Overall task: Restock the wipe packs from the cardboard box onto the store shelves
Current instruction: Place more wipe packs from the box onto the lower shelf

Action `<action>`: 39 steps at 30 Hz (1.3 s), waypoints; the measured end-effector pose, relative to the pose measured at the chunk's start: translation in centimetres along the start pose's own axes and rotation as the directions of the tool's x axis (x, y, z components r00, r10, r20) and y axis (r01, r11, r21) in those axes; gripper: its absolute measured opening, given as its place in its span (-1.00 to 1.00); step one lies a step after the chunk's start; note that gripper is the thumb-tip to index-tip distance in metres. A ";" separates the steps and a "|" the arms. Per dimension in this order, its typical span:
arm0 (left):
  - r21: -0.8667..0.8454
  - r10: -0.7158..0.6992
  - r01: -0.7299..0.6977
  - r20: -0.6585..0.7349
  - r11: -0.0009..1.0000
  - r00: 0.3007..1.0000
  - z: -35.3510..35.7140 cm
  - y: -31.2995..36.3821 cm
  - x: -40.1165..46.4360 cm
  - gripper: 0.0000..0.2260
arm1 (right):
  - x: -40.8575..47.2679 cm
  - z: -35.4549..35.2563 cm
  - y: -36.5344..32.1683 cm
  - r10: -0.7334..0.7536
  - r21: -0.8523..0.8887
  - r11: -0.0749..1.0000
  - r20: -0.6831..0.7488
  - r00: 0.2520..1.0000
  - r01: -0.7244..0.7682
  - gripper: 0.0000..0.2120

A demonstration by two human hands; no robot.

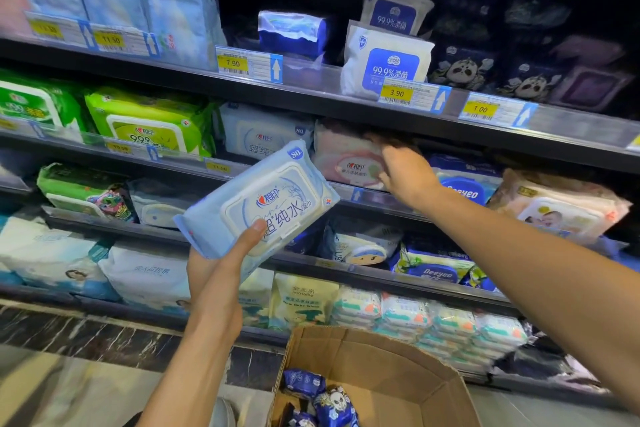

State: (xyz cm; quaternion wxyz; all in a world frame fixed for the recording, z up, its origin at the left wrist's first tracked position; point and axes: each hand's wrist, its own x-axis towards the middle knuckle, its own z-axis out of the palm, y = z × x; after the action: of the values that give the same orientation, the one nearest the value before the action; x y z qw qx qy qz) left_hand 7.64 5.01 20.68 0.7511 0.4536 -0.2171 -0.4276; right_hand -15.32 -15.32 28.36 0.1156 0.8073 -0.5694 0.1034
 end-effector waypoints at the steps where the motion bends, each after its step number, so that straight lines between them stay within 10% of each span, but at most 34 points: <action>1: 0.005 0.003 -0.003 -0.002 1.000 1.000 0.0 0.0 0.2 -0.35 | -0.8 0.2 -0.2 -0.036 0.030 0.999 -0.077 0.996 0.038 -0.61; 5: 0.005 0.027 -0.027 0.001 1.000 1.000 0.0 0.4 0.7 -0.39 | -5.3 0.3 -2.5 -0.231 0.493 0.791 -0.309 0.923 0.363 -0.54; 8: 0.031 0.042 -0.044 0.056 0.999 0.998 0.1 0.7 0.7 -0.42 | -7.5 -0.5 -6.0 -0.218 0.868 0.486 0.009 0.976 0.100 -0.38; 12: 0.120 0.099 -0.120 0.163 0.986 0.982 -0.9 1.4 1.3 -0.25 | -7.1 -1.0 -8.7 -0.281 0.961 0.262 0.167 0.945 -0.092 -0.40; 22: 0.450 0.314 -0.415 0.285 0.791 0.906 -1.2 6.6 5.6 -0.33 | -4.9 -0.5 -11.0 -0.006 0.969 0.237 -0.071 0.997 0.071 -0.10; 30: 0.632 0.586 -0.685 0.417 0.362 0.694 0.2 7.9 11.2 -0.23 | -3.2 -0.1 -14.8 0.221 0.962 0.203 -0.228 0.948 0.184 -0.13; 39: 0.633 0.632 -0.643 0.296 0.432 0.716 1.5 5.3 14.4 -0.26 | -0.4 1.9 -14.9 0.181 0.901 0.416 -0.218 0.959 0.126 -0.44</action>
State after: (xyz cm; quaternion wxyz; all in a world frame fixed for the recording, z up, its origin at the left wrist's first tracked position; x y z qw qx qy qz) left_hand 16.69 -6.62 25.19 0.6240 0.5822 -0.5212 -0.0004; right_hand -1.37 -10.68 25.38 -0.2610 0.7080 -0.4133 0.5097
